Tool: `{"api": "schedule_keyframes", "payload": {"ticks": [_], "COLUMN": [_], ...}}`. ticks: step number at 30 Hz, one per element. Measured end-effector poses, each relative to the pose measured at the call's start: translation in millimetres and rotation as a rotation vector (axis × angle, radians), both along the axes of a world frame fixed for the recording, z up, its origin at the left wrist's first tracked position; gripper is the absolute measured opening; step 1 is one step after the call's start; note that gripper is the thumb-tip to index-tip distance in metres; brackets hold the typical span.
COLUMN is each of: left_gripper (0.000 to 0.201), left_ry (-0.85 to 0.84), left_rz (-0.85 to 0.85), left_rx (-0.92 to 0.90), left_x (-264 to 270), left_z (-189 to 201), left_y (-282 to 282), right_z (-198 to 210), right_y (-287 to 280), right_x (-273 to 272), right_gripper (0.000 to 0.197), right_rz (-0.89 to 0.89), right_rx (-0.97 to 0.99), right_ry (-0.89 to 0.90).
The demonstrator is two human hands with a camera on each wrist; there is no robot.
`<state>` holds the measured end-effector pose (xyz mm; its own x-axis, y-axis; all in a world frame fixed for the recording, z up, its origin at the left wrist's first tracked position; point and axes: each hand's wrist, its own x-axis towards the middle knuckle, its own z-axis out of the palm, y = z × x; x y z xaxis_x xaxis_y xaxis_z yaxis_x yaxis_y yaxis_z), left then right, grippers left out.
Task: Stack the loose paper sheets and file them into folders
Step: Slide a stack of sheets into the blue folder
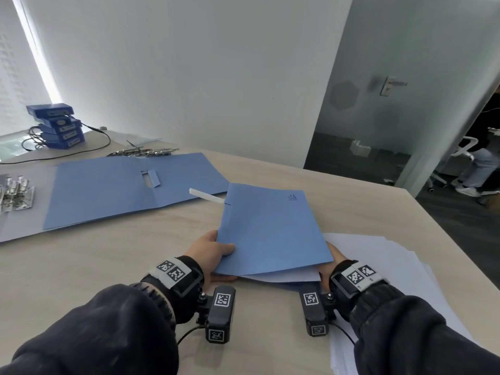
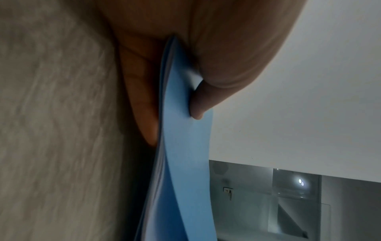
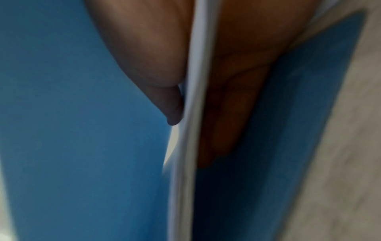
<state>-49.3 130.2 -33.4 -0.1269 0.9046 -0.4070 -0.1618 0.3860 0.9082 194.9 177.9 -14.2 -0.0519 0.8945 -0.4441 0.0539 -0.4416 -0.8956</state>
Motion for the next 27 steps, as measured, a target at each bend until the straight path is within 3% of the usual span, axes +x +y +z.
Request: {"api": "schedule_keyframes", "payload": {"ticks": [3, 8, 14, 23, 27], "left_gripper": [0.036, 0.037, 0.04, 0.048, 0.06], "left_ry": [-0.03, -0.085, -0.177, -0.259, -0.173], "left_rz": [0.021, 0.055, 0.044, -0.085, -0.161], "left_rx": [0.023, 0.048, 0.177, 0.383, 0.381], "left_x": [-3.8, -11.1, -17.5, -35.1, -40.0], "left_z": [-0.6, -1.4, 6.9, 30.4, 32.3], "left_y": [-4.6, -18.4, -35.6, -57.9, -59.5], "right_z": [1.2, 12.3, 14.8, 41.7, 45.7], "right_y": [-1.9, -14.4, -36.4, -53.4, -53.2], "right_x": [6.2, 13.5, -0.2, -7.0, -5.7], "right_gripper": [0.012, 0.067, 0.036, 0.036, 0.051], "right_rz": [-0.018, -0.064, 0.051, 0.071, 0.118], "right_rx": [-0.009, -0.05, 0.051, -0.041, 0.048], "right_ry": [0.018, -0.005, -0.085, 0.393, 0.37]}}
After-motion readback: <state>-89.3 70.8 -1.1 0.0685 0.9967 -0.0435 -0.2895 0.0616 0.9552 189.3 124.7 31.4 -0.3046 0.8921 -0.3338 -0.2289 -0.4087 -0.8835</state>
